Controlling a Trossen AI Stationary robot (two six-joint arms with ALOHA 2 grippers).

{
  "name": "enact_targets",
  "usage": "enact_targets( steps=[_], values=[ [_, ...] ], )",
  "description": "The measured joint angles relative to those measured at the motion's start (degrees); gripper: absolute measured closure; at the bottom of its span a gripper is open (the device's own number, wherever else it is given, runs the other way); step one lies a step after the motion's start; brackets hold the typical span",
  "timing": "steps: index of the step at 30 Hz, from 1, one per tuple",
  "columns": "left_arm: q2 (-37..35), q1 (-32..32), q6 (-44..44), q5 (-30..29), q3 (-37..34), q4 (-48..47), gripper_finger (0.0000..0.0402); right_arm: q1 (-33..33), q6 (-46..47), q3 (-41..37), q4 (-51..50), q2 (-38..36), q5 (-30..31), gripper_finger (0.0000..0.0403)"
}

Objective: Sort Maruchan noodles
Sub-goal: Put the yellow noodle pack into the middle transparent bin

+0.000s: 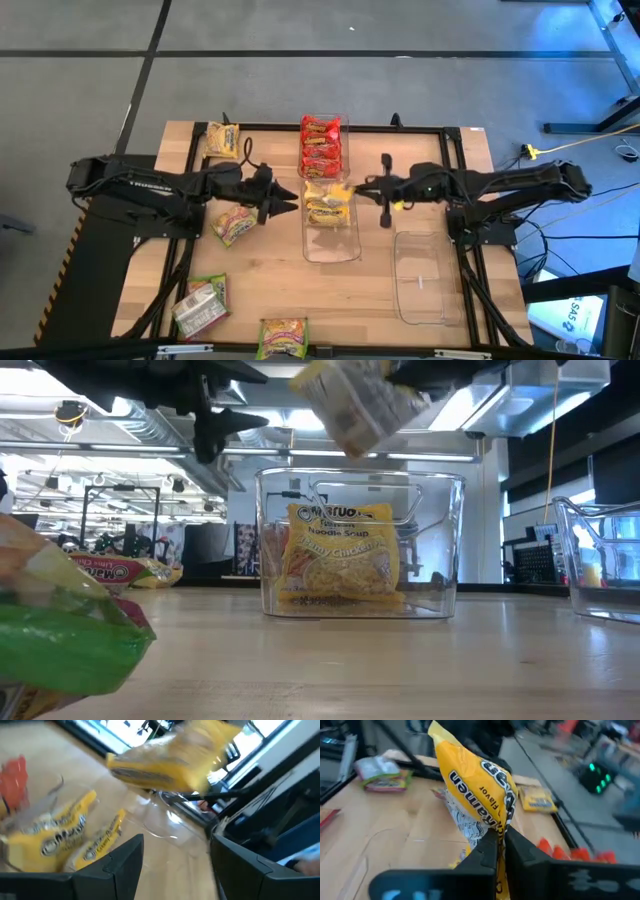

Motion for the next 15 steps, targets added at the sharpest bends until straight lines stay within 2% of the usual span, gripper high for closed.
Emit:
enact_targets(
  steps=[4, 6, 10, 15],
  values=[
    [0.0, 1.0, -12.8, 0.2, 0.0, 0.0, 0.0179, 3.2, -7.5, 0.0, 4.5, 1.8, -1.3, 0.0403],
    [0.0, 1.7, -16.4, 0.6, 0.0, 0.2, 0.0179, 4.7, -11.3, 0.0, 6.9, 3.1, -1.3, 0.0403],
    [0.0, 1.9, -20.9, 2.0, 0.0, 0.4, 0.0179, 6.8, -19.6, 0.0, 12.7, 5.5, -1.3, 0.0403],
    [0.0, 1.4, -20.4, 0.4, 0.0, 0.1, 0.0179, 6.6, -21.4, 0.0, 16.1, 8.8, 0.1, 0.0403]
  ],
)
